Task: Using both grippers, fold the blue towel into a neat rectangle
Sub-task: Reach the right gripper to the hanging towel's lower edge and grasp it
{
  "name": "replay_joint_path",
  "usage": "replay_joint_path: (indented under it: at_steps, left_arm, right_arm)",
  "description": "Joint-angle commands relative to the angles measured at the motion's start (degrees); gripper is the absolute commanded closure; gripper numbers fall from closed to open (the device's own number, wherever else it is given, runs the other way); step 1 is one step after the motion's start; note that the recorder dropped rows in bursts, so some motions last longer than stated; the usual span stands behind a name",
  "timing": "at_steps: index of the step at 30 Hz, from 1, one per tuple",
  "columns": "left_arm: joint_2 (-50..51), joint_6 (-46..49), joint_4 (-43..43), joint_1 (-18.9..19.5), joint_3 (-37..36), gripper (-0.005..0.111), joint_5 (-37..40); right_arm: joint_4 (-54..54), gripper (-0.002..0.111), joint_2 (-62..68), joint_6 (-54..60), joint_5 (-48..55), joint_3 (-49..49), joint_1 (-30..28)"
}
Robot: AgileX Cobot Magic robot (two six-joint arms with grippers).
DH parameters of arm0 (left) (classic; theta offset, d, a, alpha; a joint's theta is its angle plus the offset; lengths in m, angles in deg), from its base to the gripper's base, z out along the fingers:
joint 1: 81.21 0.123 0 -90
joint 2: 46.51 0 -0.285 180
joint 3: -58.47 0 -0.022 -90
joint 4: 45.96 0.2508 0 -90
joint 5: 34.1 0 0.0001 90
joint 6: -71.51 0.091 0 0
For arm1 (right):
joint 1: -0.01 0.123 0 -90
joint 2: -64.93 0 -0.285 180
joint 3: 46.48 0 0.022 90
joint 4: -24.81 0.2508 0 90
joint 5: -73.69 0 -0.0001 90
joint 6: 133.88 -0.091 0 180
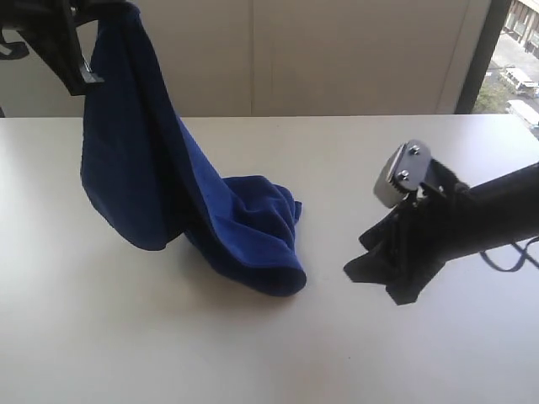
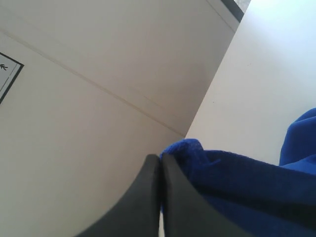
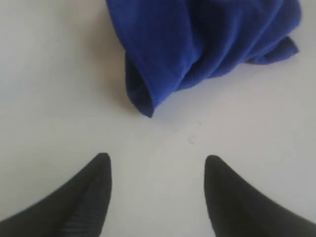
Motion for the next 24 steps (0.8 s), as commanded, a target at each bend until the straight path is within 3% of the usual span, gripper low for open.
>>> replay_joint_path:
  at_steps: [1,10,18,24]
  left_arm:
    - [-0.7,-0.2,-0.5,0.2,-0.2,0.107,0.2]
    - [-0.7,-0.2,-0.5,0.2,-0.2,0.107,0.2]
    - [-0.7,-0.4,-0.5,0.2,-0.2,0.107,0.2]
    - [-0.7,-0.4,-0.5,0.2,-0.2,0.107,0.2]
  right_arm:
    - [6.8,0.051,5.0,4.1,-5.4,0.6,4.9]
    - [11.4,0.051,11.8,8.2,-15.0,5.6,13.2]
    - [11.4,0.052,14.1,7.7,-20.2,6.5,15.2]
    - [11.8,0.077,14.3,7.7,-21.2,6.8,15.5]
